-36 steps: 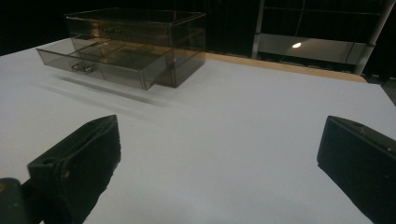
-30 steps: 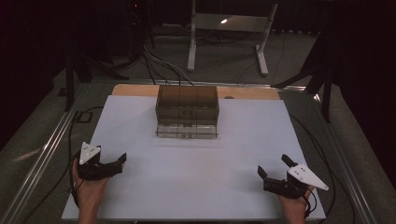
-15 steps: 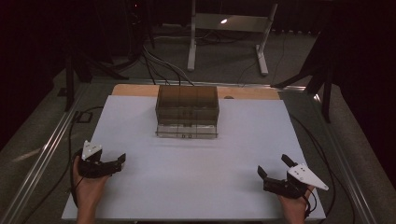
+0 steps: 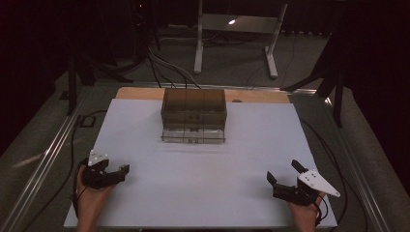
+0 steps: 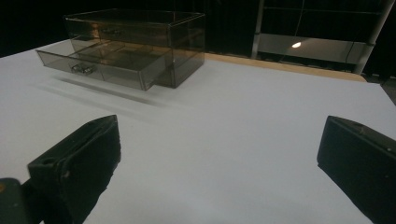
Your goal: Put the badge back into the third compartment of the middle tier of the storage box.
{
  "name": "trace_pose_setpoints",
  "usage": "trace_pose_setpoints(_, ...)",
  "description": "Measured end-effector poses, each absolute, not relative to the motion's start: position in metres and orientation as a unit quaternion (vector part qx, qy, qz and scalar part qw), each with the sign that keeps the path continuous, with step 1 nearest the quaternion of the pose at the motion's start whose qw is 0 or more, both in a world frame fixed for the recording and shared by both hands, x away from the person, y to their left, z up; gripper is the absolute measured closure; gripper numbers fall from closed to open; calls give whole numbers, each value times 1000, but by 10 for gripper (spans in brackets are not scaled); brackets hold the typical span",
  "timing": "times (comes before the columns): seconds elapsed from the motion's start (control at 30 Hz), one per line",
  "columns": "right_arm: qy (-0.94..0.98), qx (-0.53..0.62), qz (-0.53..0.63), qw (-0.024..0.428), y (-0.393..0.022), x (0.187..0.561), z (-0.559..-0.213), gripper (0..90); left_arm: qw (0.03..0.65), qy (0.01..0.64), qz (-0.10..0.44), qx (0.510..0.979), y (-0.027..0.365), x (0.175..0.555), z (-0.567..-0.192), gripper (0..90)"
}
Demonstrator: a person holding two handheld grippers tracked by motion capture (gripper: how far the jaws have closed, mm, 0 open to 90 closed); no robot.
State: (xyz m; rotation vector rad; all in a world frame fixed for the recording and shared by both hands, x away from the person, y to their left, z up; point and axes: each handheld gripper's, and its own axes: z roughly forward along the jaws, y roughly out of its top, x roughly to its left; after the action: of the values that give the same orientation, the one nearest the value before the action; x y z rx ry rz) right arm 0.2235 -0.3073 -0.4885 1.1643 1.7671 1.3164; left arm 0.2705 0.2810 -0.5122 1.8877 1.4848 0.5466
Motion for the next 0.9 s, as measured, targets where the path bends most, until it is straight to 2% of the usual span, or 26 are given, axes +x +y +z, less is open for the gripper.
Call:
trace_pose_setpoints(0.03,672,444,501,318,-307,224,-489,0,328,569,206,725,282,269,-514,250)
trace_pose_setpoints(0.1,672,443,501,318,-307,224,-489,0,330,569,201,726,284,268,-515,383)
trace_pose_setpoints(0.2,672,445,499,317,-306,224,-489,0,325,572,191,728,284,269,-518,442)
trace_pose_setpoints(0.37,673,447,497,318,-307,224,-489,0,327,571,181,730,282,272,-519,489)
trace_pose_setpoints(0.6,673,447,496,318,-307,225,-489,0,332,569,157,735,277,275,-516,670)
trace_pose_setpoints(0.9,671,456,490,320,-308,226,-490,0,355,566,146,730,278,273,-516,707)
